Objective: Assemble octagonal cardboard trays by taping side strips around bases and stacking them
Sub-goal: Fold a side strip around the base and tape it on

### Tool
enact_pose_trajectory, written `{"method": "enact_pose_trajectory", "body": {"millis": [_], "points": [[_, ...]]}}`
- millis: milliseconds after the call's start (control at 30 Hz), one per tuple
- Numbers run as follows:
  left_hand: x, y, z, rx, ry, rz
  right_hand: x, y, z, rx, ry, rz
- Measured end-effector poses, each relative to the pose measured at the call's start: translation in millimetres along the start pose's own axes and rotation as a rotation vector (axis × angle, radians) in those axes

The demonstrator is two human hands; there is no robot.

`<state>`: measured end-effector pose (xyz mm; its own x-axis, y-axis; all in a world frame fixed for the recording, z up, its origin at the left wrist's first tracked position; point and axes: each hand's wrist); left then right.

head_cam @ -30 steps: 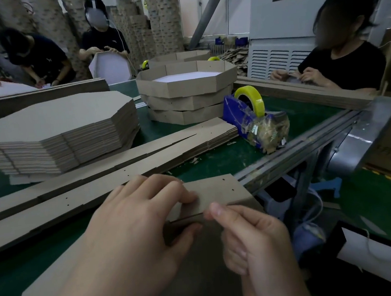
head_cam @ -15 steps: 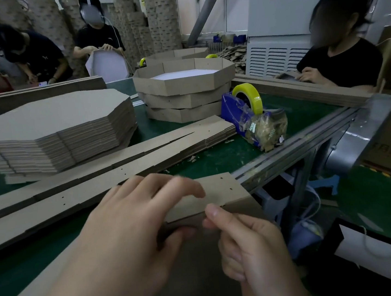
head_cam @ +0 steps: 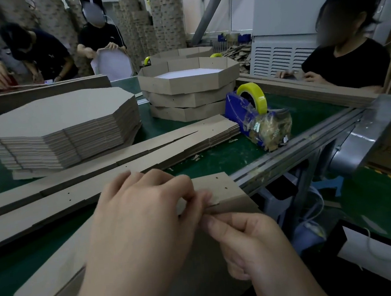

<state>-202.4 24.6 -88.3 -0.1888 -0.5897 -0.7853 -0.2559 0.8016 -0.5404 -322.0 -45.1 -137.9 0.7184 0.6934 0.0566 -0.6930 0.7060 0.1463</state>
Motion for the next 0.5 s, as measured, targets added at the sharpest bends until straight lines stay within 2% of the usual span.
{"method": "enact_pose_trajectory", "body": {"millis": [167,233,300,367,400,433,500], "points": [[-1,3,4,0.072,-0.027,0.019,-11,1,3,0.085,0.171,0.031],[-2,4,7,0.076,-0.045,0.031,-13,2,-3,0.087,0.273,-0.030],[-3,6,12,0.096,-0.081,0.046,-19,4,-9,-0.097,0.320,-0.237],[-3,10,15,0.121,-0.138,0.054,-33,-1,-12,-0.367,0.304,-0.492],[-2,11,16,0.125,-0.162,0.063,-41,-7,-11,-0.465,0.355,-0.560],[-1,13,16,0.124,-0.182,0.079,-47,-15,-8,-0.510,0.461,-0.563],[-2,15,17,0.131,-0.245,0.092,-52,-32,-5,-0.450,0.696,-0.405]]}}
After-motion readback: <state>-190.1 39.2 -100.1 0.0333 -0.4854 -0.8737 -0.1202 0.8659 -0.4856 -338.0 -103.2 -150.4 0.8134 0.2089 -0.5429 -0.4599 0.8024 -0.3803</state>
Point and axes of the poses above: each hand's wrist, its own y-axis away from the middle knuckle, its own x-axis out of the palm, z = x × y, and after that the axes turned 11 degrees about y, right-handed
